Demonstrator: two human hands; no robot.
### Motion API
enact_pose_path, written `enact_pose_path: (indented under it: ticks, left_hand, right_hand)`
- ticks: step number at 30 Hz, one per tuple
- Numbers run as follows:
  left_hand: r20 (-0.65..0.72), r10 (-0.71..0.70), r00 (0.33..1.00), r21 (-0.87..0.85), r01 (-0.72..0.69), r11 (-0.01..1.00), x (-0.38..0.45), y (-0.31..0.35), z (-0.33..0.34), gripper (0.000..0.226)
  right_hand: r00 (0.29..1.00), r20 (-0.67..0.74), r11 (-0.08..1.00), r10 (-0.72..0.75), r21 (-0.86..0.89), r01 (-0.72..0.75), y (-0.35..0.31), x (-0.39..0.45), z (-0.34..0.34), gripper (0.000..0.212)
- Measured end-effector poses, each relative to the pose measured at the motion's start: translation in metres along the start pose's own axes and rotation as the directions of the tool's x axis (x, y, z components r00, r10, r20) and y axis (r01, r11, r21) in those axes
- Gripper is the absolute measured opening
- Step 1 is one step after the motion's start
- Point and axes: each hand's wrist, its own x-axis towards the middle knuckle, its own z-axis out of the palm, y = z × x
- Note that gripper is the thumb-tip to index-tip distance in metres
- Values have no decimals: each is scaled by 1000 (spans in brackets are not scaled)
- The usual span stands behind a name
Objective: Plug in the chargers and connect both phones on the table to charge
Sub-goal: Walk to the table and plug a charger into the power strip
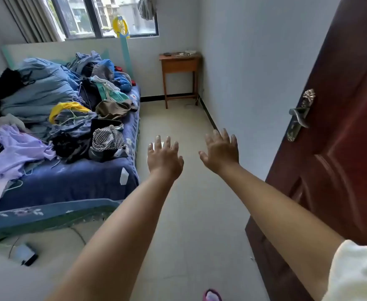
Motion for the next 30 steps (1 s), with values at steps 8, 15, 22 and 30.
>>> enact_pose_path:
  ticks: [8,15,22,30]
  left_hand:
    - [65,-68,996,4,68,998,176,-19,41,52]
    - [70,-78,995,-10,79,997,306,-64,72,53]
    - [70,0,998,11,-1,1000,464,-130,102,51]
    - [130,129,983,-84,-118,989,640,-145,146,50]
  right_hand:
    - [997,79,1000,5,14,-6,25,176,47,56]
    - [994,103,999,-37,21,35,5,318,94,56]
    - [996,88,999,16,40,-20,-22,481,130,54]
    - [970,164,983,179,17,-185,-2,627,183,53]
